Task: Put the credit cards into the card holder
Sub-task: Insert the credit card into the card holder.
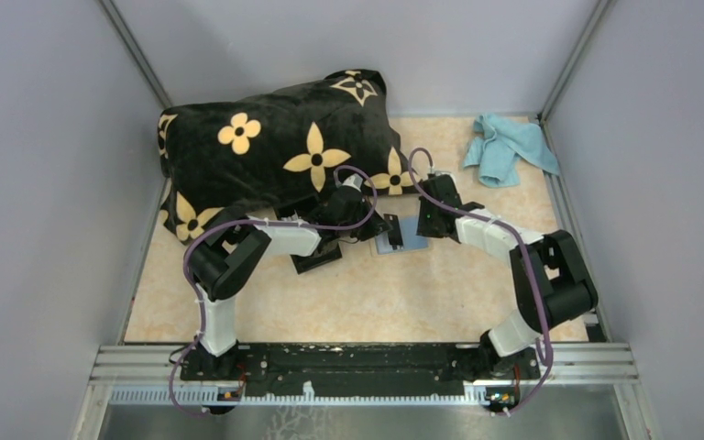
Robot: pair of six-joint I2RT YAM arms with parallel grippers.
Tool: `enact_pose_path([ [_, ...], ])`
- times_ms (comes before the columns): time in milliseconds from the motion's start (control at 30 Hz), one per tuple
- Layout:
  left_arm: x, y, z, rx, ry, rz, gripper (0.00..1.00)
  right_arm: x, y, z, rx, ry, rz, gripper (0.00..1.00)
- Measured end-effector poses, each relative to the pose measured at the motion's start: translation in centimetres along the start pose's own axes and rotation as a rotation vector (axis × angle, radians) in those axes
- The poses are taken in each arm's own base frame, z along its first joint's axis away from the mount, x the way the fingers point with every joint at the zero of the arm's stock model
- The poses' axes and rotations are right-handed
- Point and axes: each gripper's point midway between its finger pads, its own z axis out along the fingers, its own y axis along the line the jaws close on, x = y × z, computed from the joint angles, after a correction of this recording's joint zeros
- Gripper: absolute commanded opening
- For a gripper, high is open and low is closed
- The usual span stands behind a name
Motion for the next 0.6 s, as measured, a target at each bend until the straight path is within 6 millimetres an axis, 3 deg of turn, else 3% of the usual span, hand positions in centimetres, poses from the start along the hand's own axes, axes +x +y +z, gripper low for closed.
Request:
enact_pose_path([
  [600,0.4,0.2,-0.1,-0.008,0.004,-0.109,0.00,0.9,-1.2,1.1,0.034,0.041,0.013,0.16],
])
